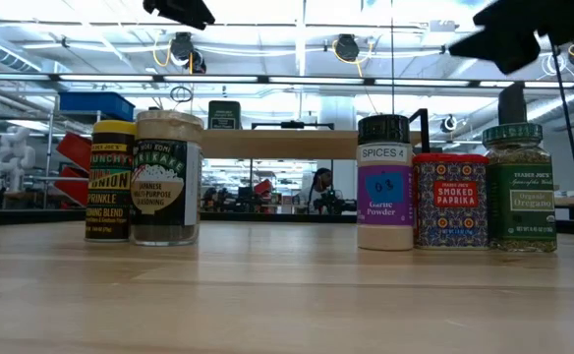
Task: Shelf spices
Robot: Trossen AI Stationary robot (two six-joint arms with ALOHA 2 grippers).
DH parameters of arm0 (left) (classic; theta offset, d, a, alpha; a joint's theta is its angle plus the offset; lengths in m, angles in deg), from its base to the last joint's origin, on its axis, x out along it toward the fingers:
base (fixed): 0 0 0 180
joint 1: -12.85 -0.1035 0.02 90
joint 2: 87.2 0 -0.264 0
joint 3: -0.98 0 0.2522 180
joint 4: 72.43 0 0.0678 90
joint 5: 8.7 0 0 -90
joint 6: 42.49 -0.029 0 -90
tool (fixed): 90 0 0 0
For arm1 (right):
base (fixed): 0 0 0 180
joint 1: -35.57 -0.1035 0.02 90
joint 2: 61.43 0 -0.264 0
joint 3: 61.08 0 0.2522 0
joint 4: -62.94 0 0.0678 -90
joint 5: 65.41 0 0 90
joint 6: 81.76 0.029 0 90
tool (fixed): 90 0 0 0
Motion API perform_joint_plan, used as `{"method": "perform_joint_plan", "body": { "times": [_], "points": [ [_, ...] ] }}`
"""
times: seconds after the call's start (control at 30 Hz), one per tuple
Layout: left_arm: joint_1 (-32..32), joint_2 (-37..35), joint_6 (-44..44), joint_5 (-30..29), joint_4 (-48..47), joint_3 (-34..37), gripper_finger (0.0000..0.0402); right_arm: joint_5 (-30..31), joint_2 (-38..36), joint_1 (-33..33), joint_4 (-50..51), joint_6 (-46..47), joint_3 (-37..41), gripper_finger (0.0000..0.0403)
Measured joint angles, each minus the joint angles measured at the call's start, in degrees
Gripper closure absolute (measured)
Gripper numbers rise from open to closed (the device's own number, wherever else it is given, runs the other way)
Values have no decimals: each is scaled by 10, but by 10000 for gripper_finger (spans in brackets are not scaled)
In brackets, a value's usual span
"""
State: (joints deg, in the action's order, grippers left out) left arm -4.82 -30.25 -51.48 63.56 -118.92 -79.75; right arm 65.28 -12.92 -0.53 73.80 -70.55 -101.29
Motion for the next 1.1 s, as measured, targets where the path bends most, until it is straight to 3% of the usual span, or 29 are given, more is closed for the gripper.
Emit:
{"method": "perform_joint_plan", "body": {
  "times": [0.13, 0.3, 0.43, 0.87, 1.1],
  "points": [
    [-79, 15, -28, 97, 1, 0, 146, 5, 0, 0, -3, -26, -10, 131],
    [-142, 60, -101, 164, 3, 0, 146, 18, 0, 0, 0, -39, -11, 131],
    [-154, 98, -155, 173, 3, 0, 146, 18, 0, 0, 0, -46, -11, 131],
    [-168, 128, -186, 223, 8, 0, 146, 17, 0, 0, 12, -46, -11, 131],
    [-222, 128, -193, 316, 3, 0, 132, 14, 0, 0, 15, -44, -11, 131]
  ]
}}
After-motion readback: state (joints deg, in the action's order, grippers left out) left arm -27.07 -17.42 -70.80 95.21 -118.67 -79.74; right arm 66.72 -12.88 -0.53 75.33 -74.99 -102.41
